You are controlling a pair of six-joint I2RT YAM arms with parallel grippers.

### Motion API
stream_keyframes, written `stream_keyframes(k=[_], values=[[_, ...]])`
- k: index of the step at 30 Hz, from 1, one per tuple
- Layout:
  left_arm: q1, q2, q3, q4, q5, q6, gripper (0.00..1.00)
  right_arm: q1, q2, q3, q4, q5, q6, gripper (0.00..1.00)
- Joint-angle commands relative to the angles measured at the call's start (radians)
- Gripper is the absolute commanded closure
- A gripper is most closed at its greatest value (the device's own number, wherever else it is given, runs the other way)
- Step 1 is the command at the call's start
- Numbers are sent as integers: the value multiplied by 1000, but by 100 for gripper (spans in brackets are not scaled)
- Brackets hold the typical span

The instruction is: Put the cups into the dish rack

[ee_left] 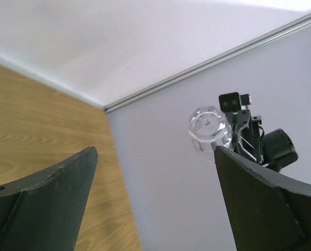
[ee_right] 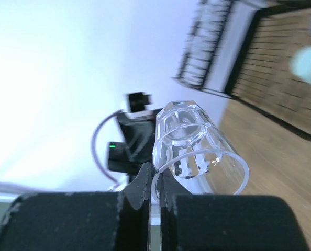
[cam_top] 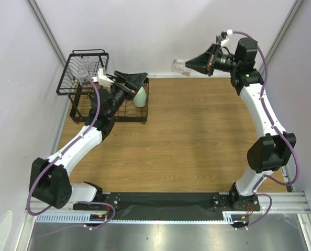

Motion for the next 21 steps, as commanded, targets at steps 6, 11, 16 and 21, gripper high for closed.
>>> stream_keyframes(k=[6,11,16,21], values=[[-85,-37,-1,296,-68,-46,0,117,54,47,384,-92,315,100],[-118,-38,-49,413,-87,-85,0,142,57,62,392,-89,308,100],[-146,-31,-44,447,-90,-82,0,177,55,51,389,-90,306,100],[-158,-19,-26,456,-77,-56,1,206,51,51,377,-92,292,100]])
